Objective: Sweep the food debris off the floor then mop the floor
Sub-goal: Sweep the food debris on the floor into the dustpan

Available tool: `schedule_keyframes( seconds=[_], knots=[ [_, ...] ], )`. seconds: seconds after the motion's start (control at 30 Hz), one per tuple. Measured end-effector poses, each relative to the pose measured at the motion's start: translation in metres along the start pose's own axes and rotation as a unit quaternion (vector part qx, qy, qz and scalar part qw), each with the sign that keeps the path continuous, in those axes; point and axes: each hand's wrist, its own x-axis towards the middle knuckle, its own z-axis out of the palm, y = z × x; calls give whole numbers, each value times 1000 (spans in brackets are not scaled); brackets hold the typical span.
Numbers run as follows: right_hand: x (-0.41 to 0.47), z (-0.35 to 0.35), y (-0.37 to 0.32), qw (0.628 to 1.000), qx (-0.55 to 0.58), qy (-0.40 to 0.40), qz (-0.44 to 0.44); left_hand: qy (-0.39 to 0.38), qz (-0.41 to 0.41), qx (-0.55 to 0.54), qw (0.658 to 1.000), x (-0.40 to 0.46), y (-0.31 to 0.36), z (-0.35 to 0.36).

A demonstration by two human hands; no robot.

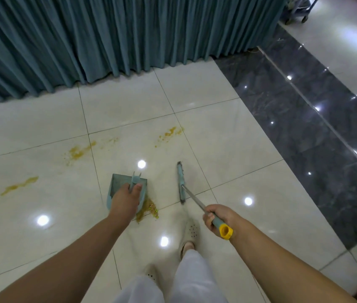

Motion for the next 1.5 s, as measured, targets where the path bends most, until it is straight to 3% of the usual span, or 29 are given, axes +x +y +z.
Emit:
schedule_keyframes(
  seconds=[0.37,0.6,0.77,1.17,1.5],
  knots=[
    [31,-59,-176,992,-14,97,-77,-20,5,10,1000,55,98,88],
    [71,-83,-303,986,-73,130,-68,-17,-18,-20,999,94,156,140],
    [97,-73,-349,986,-104,116,-58,-9,-21,-59,998,111,184,158],
    [93,0,-280,963,-249,108,-4,16,-42,-103,994,102,181,131],
    [70,65,-145,927,-361,97,37,28,-49,-90,994,72,108,40]
  ],
)
